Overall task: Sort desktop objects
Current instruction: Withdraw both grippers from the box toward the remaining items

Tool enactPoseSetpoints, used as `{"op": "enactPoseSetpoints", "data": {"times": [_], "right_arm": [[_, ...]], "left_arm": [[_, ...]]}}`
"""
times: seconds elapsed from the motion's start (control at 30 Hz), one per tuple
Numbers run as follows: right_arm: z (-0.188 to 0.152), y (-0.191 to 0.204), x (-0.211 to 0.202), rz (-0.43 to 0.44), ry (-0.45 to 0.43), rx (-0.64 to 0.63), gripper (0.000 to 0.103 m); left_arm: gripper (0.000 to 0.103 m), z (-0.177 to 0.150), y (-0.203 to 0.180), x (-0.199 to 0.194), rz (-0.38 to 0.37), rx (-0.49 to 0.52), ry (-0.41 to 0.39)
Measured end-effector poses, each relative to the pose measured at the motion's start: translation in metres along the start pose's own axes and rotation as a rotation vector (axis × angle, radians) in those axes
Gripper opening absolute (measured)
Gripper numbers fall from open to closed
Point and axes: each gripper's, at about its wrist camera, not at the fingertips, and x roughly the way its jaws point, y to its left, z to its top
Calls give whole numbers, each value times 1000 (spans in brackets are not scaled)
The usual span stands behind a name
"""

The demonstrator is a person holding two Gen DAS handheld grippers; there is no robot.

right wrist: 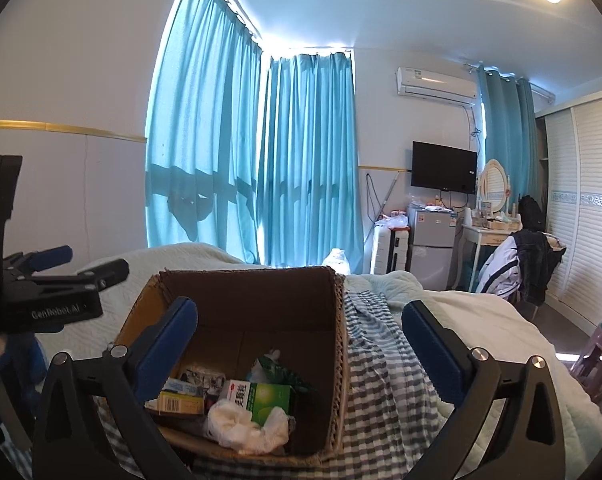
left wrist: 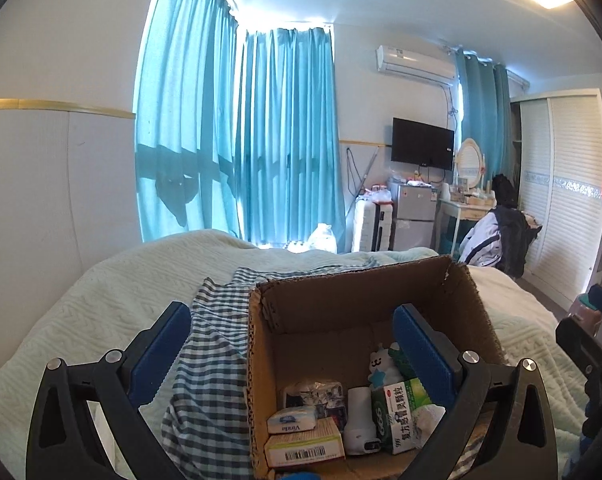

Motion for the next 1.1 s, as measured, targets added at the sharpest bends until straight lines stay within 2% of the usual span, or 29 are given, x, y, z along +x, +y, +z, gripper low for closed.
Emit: {"op": "enactPoseSetpoints", "data": {"times": [0.1,0.33,0.57,0.67,0.77,0.97,1.1], "right_arm": [[-4,2,-15,-8,2,7,103],[0,9,-46,-9,-39,-38,103],[-6,6,-68,-2,-24,-11,103],[-15,6,-73,2,4,-3,103],[-24,7,-78,-4,25,1,103],[-44,2,-83,-4,91,24,103],[-60,0,-84,3,140,28,103]], "left_arm": [[103,-1,1,-16,-23,-5,-27],[103,-1,-3,-45,-10,-6,-73],[103,-18,2,-57,-13,-40,-40],[103,-28,2,-57,12,-3,-14],[103,-46,4,-60,-65,3,-10],[103,-69,-6,-63,-14,81,43],[103,-88,-8,-63,-20,112,103]]}}
